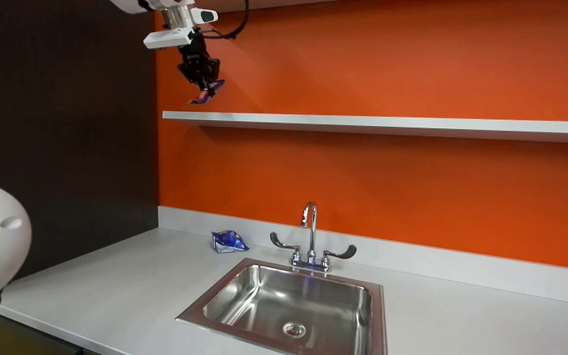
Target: Pick up the purple object from the counter and put it on top of the shelf
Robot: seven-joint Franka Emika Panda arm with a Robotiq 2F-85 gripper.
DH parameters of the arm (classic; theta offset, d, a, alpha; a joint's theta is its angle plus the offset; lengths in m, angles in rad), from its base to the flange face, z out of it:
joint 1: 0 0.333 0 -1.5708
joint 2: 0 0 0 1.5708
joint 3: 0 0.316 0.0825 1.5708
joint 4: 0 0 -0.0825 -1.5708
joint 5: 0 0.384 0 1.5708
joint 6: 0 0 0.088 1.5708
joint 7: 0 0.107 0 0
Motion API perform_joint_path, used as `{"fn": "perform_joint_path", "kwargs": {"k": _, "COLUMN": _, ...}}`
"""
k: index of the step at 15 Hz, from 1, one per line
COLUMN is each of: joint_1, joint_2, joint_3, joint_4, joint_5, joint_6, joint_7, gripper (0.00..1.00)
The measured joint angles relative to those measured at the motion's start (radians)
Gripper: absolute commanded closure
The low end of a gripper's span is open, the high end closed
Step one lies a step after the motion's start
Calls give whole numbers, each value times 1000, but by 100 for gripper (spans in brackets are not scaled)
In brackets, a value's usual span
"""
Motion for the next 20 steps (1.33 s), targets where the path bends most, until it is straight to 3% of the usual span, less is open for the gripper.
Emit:
{"fn": "perform_joint_path", "kwargs": {"k": 6, "joint_1": 19, "joint_2": 179, "joint_3": -42, "joint_4": 209, "joint_5": -17, "joint_6": -57, "joint_7": 19, "gripper": 94}}
{"fn": "perform_joint_path", "kwargs": {"k": 14, "joint_1": 95, "joint_2": 345, "joint_3": -100, "joint_4": 439, "joint_5": -24, "joint_6": -145, "joint_7": 37, "gripper": 94}}
{"fn": "perform_joint_path", "kwargs": {"k": 15, "joint_1": 100, "joint_2": 364, "joint_3": -102, "joint_4": 463, "joint_5": -25, "joint_6": -156, "joint_7": 41, "gripper": 77}}
{"fn": "perform_joint_path", "kwargs": {"k": 16, "joint_1": 103, "joint_2": 381, "joint_3": -103, "joint_4": 484, "joint_5": -27, "joint_6": -168, "joint_7": 45, "gripper": 50}}
{"fn": "perform_joint_path", "kwargs": {"k": 17, "joint_1": 105, "joint_2": 397, "joint_3": -104, "joint_4": 506, "joint_5": -29, "joint_6": -177, "joint_7": 50, "gripper": 50}}
{"fn": "perform_joint_path", "kwargs": {"k": 20, "joint_1": 108, "joint_2": 438, "joint_3": -106, "joint_4": 562, "joint_5": -36, "joint_6": -210, "joint_7": 67, "gripper": 29}}
